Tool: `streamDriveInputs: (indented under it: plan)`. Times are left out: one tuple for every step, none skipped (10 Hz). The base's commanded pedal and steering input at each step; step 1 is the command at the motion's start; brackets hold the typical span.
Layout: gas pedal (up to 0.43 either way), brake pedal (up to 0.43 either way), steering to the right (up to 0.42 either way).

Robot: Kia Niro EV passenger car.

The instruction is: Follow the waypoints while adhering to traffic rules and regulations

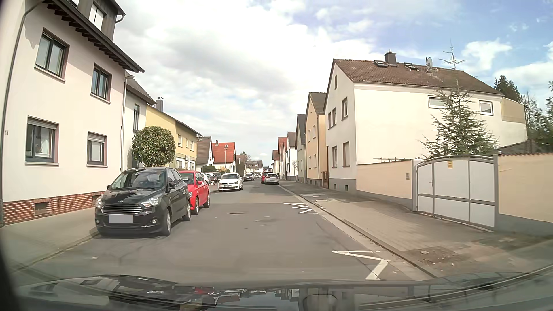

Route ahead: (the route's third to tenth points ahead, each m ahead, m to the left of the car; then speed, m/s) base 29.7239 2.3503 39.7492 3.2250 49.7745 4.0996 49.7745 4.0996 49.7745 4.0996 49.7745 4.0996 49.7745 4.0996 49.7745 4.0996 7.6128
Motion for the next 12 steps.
streamDriveInputs:
  plan:
    - [0.138,0.000,-0.032]
    - [0.138,0.000,-0.031]
    - [0.138,0.000,-0.030]
    - [0.138,0.000,-0.030]
    - [0.138,0.000,-0.030]
    - [0.138,0.000,-0.030]
    - [0.138,0.000,-0.030]
    - [0.138,0.000,-0.029]
    - [0.138,0.000,-0.029]
    - [0.138,0.000,-0.031]
    - [0.118,0.000,-0.031]
    - [0.118,0.000,-0.031]
